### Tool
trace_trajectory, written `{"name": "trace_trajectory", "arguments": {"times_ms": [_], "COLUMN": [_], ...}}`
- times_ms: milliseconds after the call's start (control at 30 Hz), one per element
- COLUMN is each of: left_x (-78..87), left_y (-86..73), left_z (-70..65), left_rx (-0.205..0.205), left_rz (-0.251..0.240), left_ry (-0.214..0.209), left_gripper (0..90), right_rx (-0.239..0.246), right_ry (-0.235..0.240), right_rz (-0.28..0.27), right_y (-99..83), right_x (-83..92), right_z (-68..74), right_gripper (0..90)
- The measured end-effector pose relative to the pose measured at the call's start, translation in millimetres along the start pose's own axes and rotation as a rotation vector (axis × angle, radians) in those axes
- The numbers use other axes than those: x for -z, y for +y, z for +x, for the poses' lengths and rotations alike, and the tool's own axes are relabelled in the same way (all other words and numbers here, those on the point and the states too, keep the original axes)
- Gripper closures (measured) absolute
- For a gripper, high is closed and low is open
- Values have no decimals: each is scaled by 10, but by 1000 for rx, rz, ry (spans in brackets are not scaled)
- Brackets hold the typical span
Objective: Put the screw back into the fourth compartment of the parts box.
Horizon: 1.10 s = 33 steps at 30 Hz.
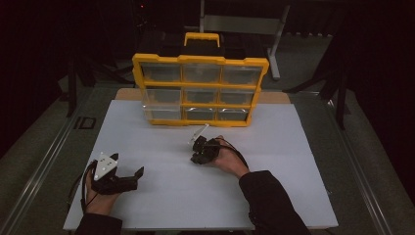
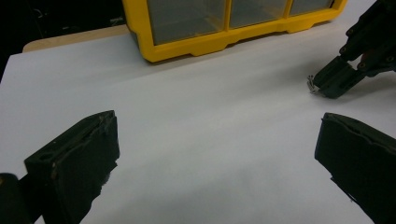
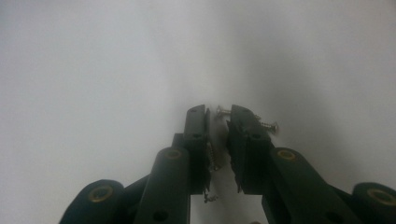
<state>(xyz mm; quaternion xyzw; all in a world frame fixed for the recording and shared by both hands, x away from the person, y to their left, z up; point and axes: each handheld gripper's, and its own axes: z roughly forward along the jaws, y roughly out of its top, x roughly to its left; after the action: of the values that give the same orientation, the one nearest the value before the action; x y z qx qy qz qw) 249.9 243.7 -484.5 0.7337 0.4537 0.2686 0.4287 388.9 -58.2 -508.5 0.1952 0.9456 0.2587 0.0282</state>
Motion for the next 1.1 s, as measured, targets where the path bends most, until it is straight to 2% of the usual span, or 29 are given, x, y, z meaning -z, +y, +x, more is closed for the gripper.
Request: {"name": "trace_trajectory", "arguments": {"times_ms": [200, 300, 533, 767, 1100], "left_x": [-1, 2, -1, 1, -7], "left_y": [1, 1, 2, 1, -1], "left_z": [-4, -3, -9, -6, -8], "left_rx": [-2, 0, -5, -6, -4], "left_rz": [1, 0, 2, 1, 1], "left_ry": [-1, 0, -1, 1, 1], "left_gripper": [7, 7, 7, 7, 6], "right_rx": [7, 41, 59, 52, 51], "right_ry": [-13, -36, -66, -68, -49], "right_rz": [10, 41, 94, 125, 123], "right_y": [-17, 2, 58, 100, 108], "right_x": [12, 17, 13, 6, 42], "right_z": [16, 43, 91, 100, 85], "right_gripper": [819, 857, 874, 876, 876]}}
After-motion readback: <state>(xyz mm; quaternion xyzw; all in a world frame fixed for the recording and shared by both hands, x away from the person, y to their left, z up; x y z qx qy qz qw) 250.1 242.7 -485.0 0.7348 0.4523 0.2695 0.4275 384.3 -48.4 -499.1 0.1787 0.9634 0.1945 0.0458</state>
